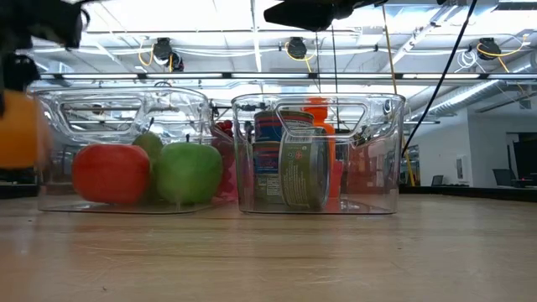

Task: Pick & Place Food Item
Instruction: Put the orange into the left transparent bin

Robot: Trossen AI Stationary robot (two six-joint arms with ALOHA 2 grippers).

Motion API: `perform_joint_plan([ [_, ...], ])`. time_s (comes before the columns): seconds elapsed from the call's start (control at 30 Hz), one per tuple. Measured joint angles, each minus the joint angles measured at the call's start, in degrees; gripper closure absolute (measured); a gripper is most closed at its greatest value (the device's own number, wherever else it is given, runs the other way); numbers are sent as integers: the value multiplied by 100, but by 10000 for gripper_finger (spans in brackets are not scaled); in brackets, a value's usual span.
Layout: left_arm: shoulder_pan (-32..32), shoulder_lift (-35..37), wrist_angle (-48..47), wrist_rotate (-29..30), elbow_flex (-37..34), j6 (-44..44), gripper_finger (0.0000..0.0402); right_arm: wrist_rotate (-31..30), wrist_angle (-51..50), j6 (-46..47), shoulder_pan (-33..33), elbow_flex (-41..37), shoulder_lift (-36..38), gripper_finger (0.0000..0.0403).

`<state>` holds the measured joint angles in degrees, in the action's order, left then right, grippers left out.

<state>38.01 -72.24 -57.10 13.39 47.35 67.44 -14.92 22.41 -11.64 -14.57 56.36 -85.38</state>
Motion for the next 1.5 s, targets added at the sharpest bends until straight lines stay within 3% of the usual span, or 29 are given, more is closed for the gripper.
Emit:
perform_joint_plan([
  [0.2, 38, 593, 9, 97, 327, -701, 132, 0, 0, 0, 0, 0, 0, 39],
  [0.4, 38, 1233, 71, 847, 479, -1292, 132, 0, 0, 0, 0, 0, 0, 39],
  [0.57, -49, 1553, 767, 1541, 481, -1892, 118, 0, 0, 0, 1, 0, -1, 39],
  [0.7, -402, 1538, 1496, 1356, 481, -2696, 130, 4, 0, 7, 48, 0, -2, 39],
  [0.83, -974, 1204, 1994, 687, 626, -3506, 133, 6, 1, 108, 144, 0, -2, 39],
  [1.1, -1745, -222, 1525, 83, 1726, -4561, 123, 17, -3, 199, 221, 0, -2, 39],
  [1.27, -1900, -1144, 1410, -192, 2162, -4904, 124, 17, -87, 199, 212, 0, -2, 39],
  [1.5, -2068, -2022, 1390, -313, 2249, -4933, 125, 20, -90, 199, 212, 0, -2, 39],
])
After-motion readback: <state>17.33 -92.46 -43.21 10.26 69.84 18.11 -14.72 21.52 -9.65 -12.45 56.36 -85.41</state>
